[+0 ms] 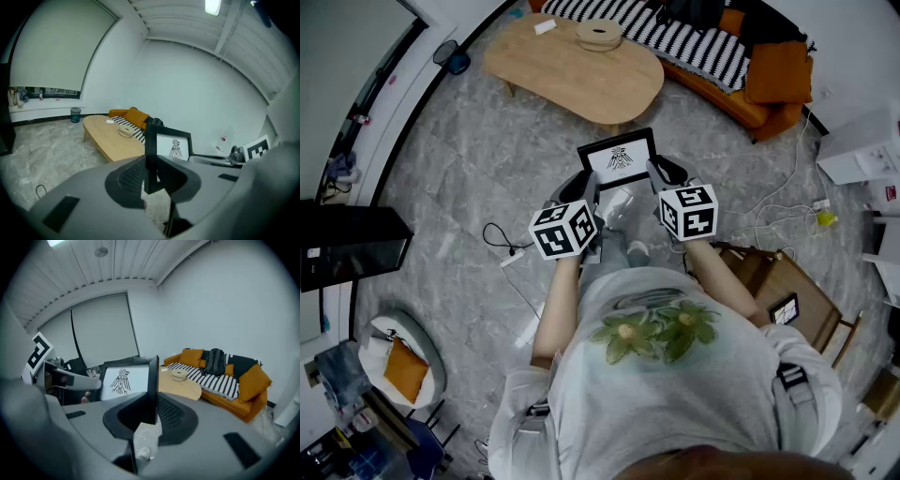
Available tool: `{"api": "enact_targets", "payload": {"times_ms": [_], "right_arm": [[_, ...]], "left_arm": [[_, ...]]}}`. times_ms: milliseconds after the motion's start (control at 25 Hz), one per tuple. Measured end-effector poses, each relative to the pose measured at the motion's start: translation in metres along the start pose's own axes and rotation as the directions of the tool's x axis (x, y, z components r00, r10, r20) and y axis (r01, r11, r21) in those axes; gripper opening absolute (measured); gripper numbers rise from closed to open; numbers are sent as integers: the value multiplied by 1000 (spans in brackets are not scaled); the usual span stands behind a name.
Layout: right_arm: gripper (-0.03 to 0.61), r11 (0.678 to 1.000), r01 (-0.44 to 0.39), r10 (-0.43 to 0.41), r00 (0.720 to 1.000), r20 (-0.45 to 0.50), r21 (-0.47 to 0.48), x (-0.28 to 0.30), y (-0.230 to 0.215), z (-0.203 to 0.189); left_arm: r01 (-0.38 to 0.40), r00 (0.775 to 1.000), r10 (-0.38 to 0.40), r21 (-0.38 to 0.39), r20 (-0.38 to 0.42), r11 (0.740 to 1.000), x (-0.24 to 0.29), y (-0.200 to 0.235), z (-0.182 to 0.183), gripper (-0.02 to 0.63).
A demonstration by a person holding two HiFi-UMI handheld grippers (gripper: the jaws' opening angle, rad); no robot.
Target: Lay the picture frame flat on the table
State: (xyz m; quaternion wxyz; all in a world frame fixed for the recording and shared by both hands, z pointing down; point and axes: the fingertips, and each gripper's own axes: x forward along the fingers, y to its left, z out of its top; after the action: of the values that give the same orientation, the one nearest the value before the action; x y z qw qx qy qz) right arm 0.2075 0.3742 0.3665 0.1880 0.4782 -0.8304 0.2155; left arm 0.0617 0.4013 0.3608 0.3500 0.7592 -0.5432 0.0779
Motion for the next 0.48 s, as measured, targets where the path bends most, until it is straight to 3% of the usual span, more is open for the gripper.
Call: {"api": "enact_targets", "payload": {"times_ms": [480], "right_arm": [[75,1000,23,-23,1000,-6,10,61,11,29]], "left_arm": [[9,1000,-9,13,-28,1000,32,49,42,83]]}}
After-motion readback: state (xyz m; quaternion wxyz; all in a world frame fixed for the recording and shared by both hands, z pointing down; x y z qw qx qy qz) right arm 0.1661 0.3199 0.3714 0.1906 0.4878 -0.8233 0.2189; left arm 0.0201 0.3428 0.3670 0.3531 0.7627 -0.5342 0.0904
